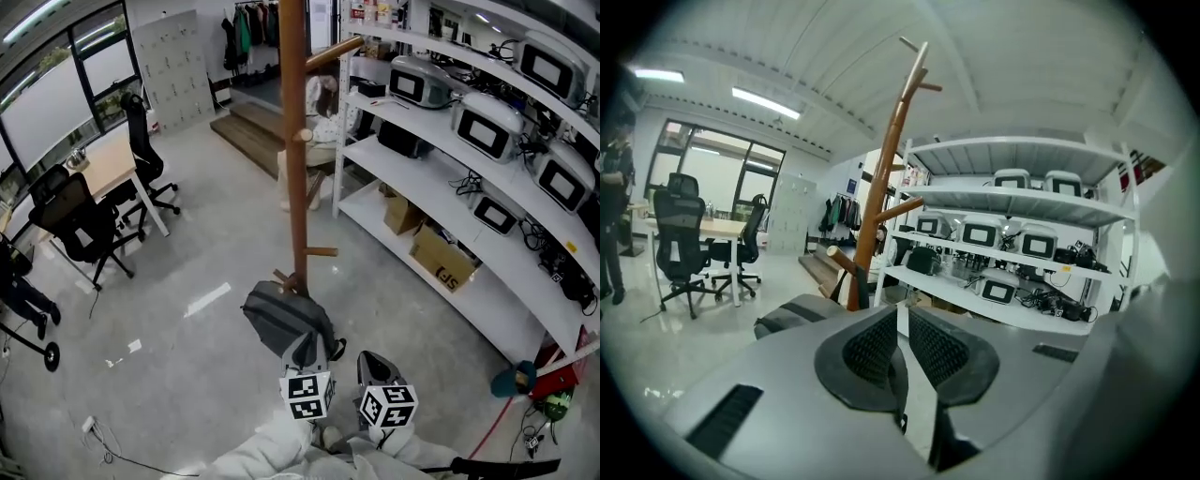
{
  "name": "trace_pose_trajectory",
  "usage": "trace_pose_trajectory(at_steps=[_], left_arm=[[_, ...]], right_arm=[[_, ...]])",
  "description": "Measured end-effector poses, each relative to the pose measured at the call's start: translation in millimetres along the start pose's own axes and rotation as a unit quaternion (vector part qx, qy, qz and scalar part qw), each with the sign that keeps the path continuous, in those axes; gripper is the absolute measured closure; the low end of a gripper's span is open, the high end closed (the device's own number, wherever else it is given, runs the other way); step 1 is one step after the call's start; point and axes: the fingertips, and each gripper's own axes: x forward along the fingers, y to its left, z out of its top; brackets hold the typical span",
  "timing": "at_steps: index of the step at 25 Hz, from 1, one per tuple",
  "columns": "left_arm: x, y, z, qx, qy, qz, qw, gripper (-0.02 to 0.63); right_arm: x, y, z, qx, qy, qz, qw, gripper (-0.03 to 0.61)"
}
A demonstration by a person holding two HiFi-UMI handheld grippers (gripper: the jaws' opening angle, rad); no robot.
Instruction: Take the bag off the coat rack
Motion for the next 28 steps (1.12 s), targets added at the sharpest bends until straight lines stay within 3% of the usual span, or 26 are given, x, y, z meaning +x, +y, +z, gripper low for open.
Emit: trace_pose_trajectory(at_steps=[8,13,21,28], left_arm=[[45.9,10.9,3.7,0.004,0.01,0.009,0.9999,0.52],[72.8,23.4,3.3,-0.014,0.02,0.02,0.9995,0.454],[107.0,49.7,-2.3,-0.023,0.046,0.073,0.996,0.442],[127.6,56.9,-4.9,-0.03,0.058,0.091,0.9937,0.442]], right_arm=[[-11.3,-32.6,-1.7,0.015,0.002,-0.045,0.999,0.567],[-15.6,-47.9,-5.6,0.024,0.007,-0.068,0.997,0.566],[-18.3,-65.3,-15.0,0.036,0.024,-0.089,0.995,0.566],[-24.7,-81.3,-21.6,0.043,0.033,-0.113,0.992,0.566]])
